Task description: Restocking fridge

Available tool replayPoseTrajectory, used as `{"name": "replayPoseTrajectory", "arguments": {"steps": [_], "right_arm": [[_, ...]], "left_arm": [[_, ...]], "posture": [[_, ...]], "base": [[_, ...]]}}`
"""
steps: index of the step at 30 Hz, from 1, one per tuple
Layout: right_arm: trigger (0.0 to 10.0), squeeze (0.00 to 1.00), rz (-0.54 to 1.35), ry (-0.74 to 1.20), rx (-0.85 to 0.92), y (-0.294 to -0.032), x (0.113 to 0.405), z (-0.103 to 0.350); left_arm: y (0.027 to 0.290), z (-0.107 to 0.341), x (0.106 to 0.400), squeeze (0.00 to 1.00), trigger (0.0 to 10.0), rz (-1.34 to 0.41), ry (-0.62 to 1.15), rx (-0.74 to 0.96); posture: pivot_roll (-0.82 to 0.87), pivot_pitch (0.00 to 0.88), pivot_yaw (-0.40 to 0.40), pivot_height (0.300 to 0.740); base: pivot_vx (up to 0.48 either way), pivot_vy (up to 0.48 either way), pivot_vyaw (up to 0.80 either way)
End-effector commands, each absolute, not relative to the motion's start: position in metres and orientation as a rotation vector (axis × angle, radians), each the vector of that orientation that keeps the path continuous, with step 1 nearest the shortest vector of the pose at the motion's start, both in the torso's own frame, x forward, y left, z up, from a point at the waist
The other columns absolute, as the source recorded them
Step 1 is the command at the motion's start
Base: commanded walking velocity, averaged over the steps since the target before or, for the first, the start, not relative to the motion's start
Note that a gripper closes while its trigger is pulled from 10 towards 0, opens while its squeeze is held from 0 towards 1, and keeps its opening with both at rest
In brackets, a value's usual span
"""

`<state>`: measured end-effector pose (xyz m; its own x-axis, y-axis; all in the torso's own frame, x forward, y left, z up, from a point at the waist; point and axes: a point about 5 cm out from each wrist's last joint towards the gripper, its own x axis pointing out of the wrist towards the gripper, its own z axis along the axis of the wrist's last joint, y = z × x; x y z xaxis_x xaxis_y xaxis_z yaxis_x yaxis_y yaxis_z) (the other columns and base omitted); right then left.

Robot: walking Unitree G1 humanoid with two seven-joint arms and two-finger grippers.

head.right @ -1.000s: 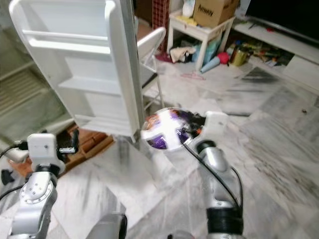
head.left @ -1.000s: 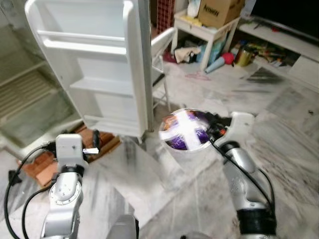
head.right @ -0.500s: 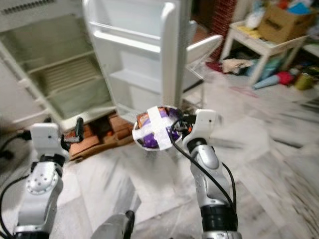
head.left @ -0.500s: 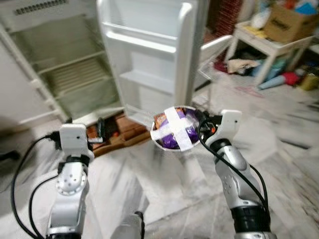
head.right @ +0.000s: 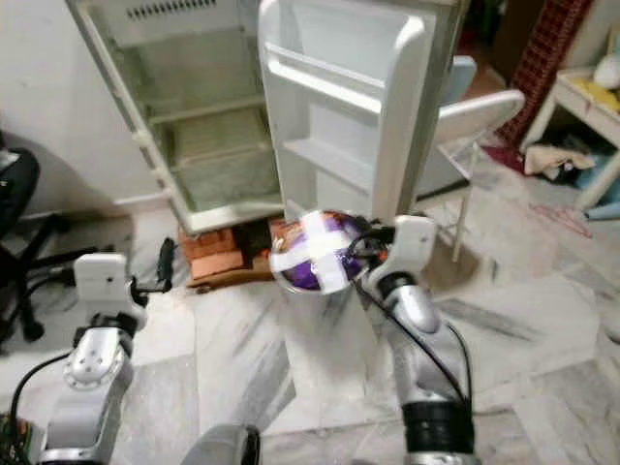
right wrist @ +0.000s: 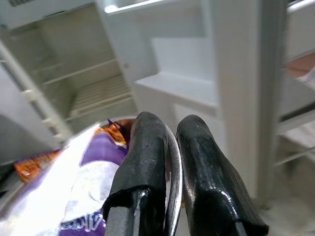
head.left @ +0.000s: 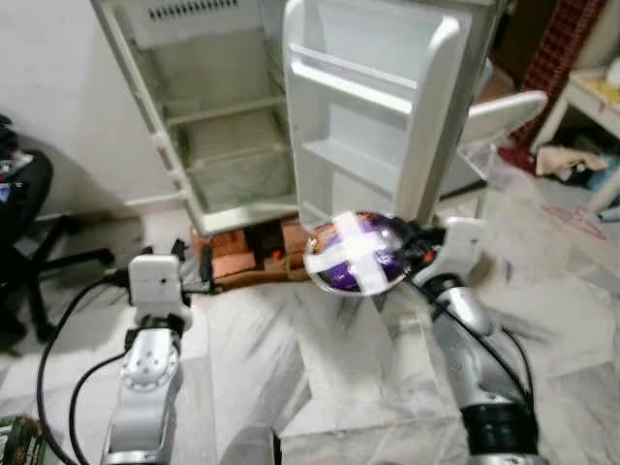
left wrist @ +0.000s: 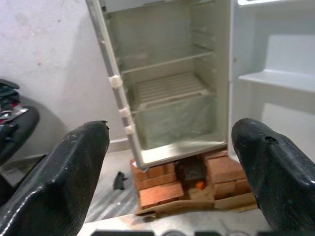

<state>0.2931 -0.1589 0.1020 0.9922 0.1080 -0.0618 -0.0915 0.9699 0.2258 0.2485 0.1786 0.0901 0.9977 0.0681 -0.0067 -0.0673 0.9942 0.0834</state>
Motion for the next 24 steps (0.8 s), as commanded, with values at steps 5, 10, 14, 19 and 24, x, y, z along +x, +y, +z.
{"name": "replayPoseTrajectory", "arguments": {"steps": [5,10,14,19,24], "right_arm": [[10.0,0.0,0.119,0.05,0.242,-0.1522,0.2952,0.1069],[10.0,0.0,0.119,0.05,0.243,-0.1512,0.2955,0.1068],[10.0,0.0,0.117,0.052,0.244,-0.151,0.2951,0.1061],[10.0,0.0,0.112,0.05,0.244,-0.1514,0.2963,0.1067],[10.0,0.0,0.111,0.047,0.247,-0.1511,0.2978,0.1075]], "left_arm": [[0.1834,0.0912,0.2484,0.0,10.0,0.068,0.004,0.077],[0.1825,0.0912,0.2487,0.0,10.0,0.06,0.004,0.072],[0.1821,0.0916,0.2491,0.0,10.0,0.056,0.003,0.069],[0.1817,0.0918,0.2498,0.0,10.0,0.053,0.001,0.065],[0.1813,0.0921,0.2501,0.0,10.0,0.052,0.001,0.064]], "posture": [[0.08,0.043,-0.001,0.74],[0.07,0.046,0.003,0.74],[0.07,0.047,0.004,0.74],[0.07,0.047,0.005,0.74],[0.07,0.048,0.004,0.74]], "base": [[0.112,0.0,0.0],[0.304,0.0,0.0],[0.317,0.0,0.0],[0.331,0.0,0.0],[0.333,0.0,0.0]]}}
